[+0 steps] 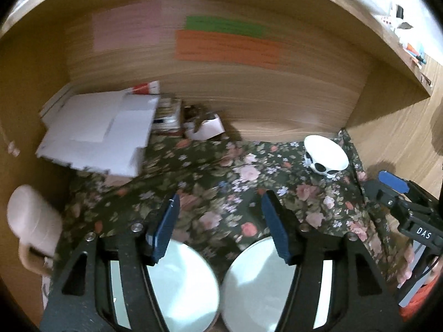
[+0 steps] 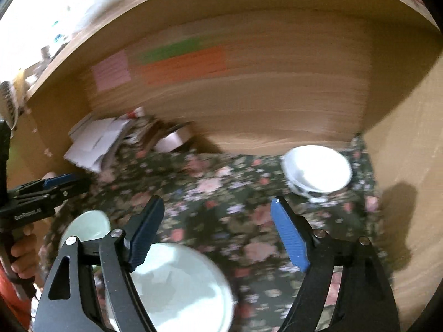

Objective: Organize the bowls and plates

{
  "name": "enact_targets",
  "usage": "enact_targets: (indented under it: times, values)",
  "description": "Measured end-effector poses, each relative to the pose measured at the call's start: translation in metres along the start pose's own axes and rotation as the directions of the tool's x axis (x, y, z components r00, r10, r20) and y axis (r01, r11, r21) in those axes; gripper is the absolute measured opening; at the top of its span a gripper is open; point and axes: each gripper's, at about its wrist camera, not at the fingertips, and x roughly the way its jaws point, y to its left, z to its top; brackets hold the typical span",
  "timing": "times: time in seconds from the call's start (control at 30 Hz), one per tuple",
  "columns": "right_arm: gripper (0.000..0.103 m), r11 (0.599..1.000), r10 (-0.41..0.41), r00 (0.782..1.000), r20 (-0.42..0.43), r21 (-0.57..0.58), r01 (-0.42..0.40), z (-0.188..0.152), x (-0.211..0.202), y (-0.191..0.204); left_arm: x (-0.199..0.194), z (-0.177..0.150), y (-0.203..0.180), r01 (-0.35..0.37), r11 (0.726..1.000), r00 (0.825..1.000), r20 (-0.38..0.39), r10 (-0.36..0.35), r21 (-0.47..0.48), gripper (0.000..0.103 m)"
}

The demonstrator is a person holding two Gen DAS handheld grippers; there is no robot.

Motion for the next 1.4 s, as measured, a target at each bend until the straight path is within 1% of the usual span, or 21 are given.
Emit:
enact_targets:
  times: [0.17, 0.37, 0.53, 0.73, 0.8, 0.83, 0.9, 0.97, 1.03, 1.07, 1.13, 1.27, 1.33, 1.4]
  values:
    - [0.077, 0.997, -0.067, 0.998, 0.01, 0.031, 0.066, 0.001, 0.004, -0.031, 0.025, 0.015, -0.031, 0.048, 0.997, 0.999, -0.016, -0.047, 0.054, 0.066]
    - [0.078, 0.987, -0.129, 0.991, -0.019, 0.089, 0.13, 0.001, 0.022, -0.072, 0.06, 0.031, -0.071, 0.085, 0.987, 0.996, -0.05, -0.079, 0.134, 0.067]
    - [0.078, 0.972, -0.173, 0.983, -0.063, 0.147, 0.181, 0.0, 0.048, -0.106, 0.101, 0.043, -0.097, 0.131, 0.978, 0.986, -0.127, -0.112, 0.161, 0.067]
    - [0.078, 0.954, -0.219, 0.97, -0.108, 0.184, 0.236, -0.004, 0.08, -0.133, 0.15, 0.052, -0.121, 0.148, 0.975, 0.969, -0.221, -0.11, 0.165, 0.067]
    - [0.078, 0.951, -0.221, 0.966, -0.131, 0.193, 0.243, -0.005, 0.091, -0.141, 0.163, 0.054, -0.125, 0.141, 0.975, 0.966, -0.241, -0.097, 0.171, 0.067]
    - [0.077, 0.949, -0.217, 0.966, -0.142, 0.201, 0.243, -0.006, 0.097, -0.146, 0.17, 0.055, -0.127, 0.128, 0.975, 0.967, -0.243, -0.083, 0.179, 0.067]
    - [0.07, 0.947, -0.217, 0.963, -0.162, 0.204, 0.247, -0.006, 0.107, -0.152, 0.179, 0.057, -0.13, 0.112, 0.975, 0.968, -0.242, -0.064, 0.19, 0.067]
    - [0.058, 0.947, -0.21, 0.96, -0.187, 0.207, 0.247, -0.005, 0.117, -0.158, 0.188, 0.058, -0.132, 0.101, 0.975, 0.968, -0.245, -0.051, 0.197, 0.067]
    - [0.054, 0.944, -0.192, 0.957, -0.22, 0.227, 0.241, -0.006, 0.13, -0.166, 0.198, 0.058, -0.134, 0.092, 0.975, 0.966, -0.255, -0.039, 0.201, 0.067]
    - [0.05, 0.943, -0.181, 0.956, -0.23, 0.236, 0.236, -0.007, 0.134, -0.169, 0.201, 0.058, -0.134, 0.088, 0.975, 0.965, -0.261, -0.033, 0.203, 0.067]
    - [0.045, 0.942, -0.148, 0.959, -0.241, 0.262, 0.211, -0.008, 0.14, -0.175, 0.208, 0.057, -0.135, 0.087, 0.975, 0.962, -0.27, -0.029, 0.204, 0.067]
    - [0.042, 0.94, -0.117, 0.957, -0.264, 0.281, 0.192, -0.008, 0.152, -0.182, 0.217, 0.057, -0.136, 0.087, 0.974, 0.961, -0.275, -0.028, 0.207, 0.067]
    - [0.041, 0.939, -0.117, 0.955, -0.274, 0.281, 0.196, -0.009, 0.158, -0.183, 0.217, 0.058, -0.138, 0.091, 0.974, 0.961, -0.275, -0.032, 0.206, 0.067]
    - [0.037, 0.94, -0.127, 0.952, -0.279, 0.272, 0.206, -0.009, 0.16, -0.183, 0.217, 0.059, -0.139, 0.104, 0.974, 0.961, -0.274, -0.047, 0.199, 0.067]
